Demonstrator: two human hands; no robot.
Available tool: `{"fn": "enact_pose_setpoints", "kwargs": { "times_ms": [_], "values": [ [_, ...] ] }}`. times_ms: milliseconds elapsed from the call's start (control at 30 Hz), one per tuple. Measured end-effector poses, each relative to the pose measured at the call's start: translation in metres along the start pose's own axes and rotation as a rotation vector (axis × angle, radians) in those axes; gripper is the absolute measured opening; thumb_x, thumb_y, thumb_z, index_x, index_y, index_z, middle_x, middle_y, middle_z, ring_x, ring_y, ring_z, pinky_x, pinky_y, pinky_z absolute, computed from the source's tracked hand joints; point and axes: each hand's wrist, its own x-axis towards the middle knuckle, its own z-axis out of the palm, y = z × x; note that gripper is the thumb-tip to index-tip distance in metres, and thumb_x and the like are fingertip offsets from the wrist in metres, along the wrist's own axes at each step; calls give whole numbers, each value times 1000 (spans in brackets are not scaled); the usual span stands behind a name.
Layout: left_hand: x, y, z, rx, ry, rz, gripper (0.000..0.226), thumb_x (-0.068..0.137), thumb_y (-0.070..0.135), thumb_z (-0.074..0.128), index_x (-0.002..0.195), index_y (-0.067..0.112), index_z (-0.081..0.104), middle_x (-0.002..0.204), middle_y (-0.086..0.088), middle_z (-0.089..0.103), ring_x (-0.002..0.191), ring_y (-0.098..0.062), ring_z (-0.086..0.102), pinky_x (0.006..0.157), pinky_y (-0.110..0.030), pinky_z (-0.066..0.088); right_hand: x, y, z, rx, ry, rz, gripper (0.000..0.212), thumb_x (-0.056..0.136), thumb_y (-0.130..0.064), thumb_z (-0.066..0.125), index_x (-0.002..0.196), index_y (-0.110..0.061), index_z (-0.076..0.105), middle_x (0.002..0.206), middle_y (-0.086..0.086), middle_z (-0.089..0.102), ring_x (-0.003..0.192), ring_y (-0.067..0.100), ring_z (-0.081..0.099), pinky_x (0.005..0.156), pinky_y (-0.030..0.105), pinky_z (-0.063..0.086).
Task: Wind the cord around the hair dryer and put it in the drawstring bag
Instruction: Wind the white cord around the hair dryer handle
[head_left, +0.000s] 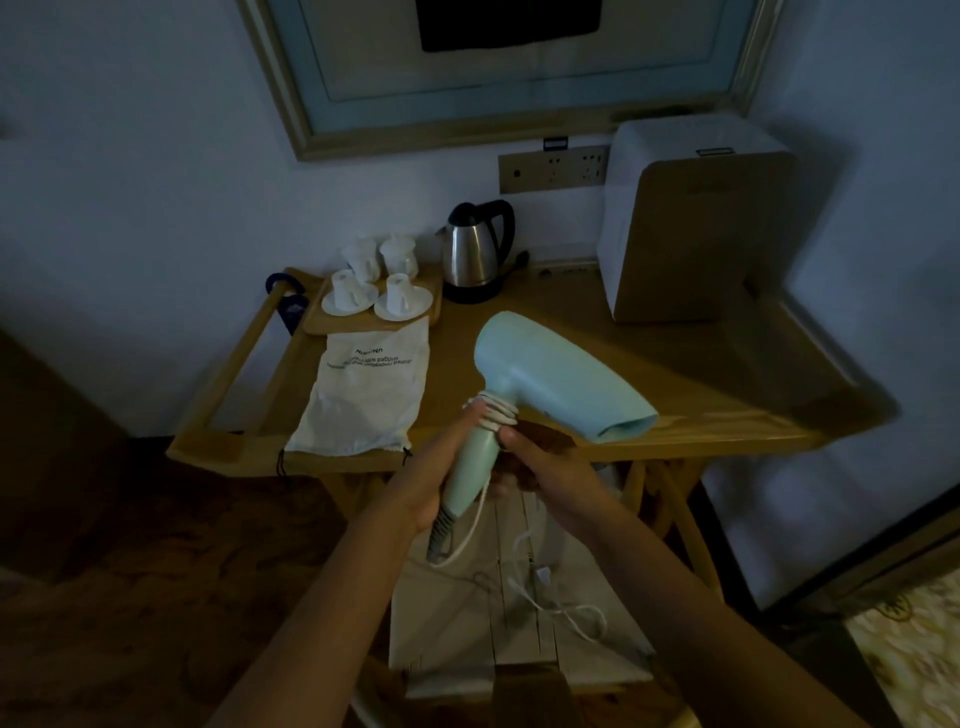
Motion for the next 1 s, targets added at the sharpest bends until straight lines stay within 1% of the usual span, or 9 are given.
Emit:
{"fn": "enact_pose_setpoints", "kwargs": {
  "times_ms": [67,167,267,333,433,600,733,833,1000],
  "values": [
    [-4,-5,-3,116,-2,-1,26,86,42,57,101,21,62,89,-15,68,78,-29,67,75,-47,58,2,-4,-3,-10,28,-12,13,89,-24,57,86,-24,70,55,-11,60,50,3,53,51,23,40],
    [-9,-9,-2,344,43,67,34,85,37,61,112,16,54,80,-10,70,65,-21,69,60,-34,58,5,-8,-9,-22,54,-16,27,89,-24,57,66,-32,66,42,-11,37,41,3,32,45,22,26],
    [-4,1,-2,541,137,138,36,84,40,61,104,11,58,83,-11,67,69,-23,69,65,-39,60,6,-9,-10,38,30,-19,22,90,-22,56,74,-31,68,49,-9,31,42,4,27,42,18,24],
    [-2,5,-2,609,138,179,33,84,42,61,97,12,59,74,-6,67,57,-18,66,58,-35,58,6,-9,-10,72,41,-25,20,90,-23,56,76,-30,69,51,-7,29,43,4,26,41,18,23],
    [-4,-1,-1,384,52,159,32,87,44,56,92,12,61,60,-2,68,43,-15,57,43,-26,47,7,-7,-13,42,44,-28,16,89,-25,57,78,-25,68,50,-7,32,42,4,28,41,18,24],
    [-4,-14,6,66,3,97,31,90,40,53,94,10,60,57,-4,61,35,-10,42,36,-17,35,9,1,-17,29,3,-5,16,91,-26,55,89,-16,68,58,-7,52,45,5,31,43,20,24],
    [-1,-12,2,-61,29,60,39,91,40,49,102,4,59,61,-7,56,33,-8,39,33,-16,31,1,12,-34,-34,-83,66,31,94,-24,46,73,-24,68,62,2,42,53,12,32,48,24,26],
    [3,-3,-15,-198,62,8,47,91,47,45,103,1,53,58,-7,53,28,-7,35,31,-14,28,-12,27,-55,-55,-198,139,30,94,-20,41,80,-9,65,62,3,43,59,16,37,56,24,34],
    [5,18,-43,-146,55,-25,53,88,58,38,84,8,53,46,-1,50,24,-6,29,30,-10,23,-22,31,-75,-304,-360,234,31,91,-28,45,88,-4,64,66,1,50,61,10,47,61,23,39]
  ]
}}
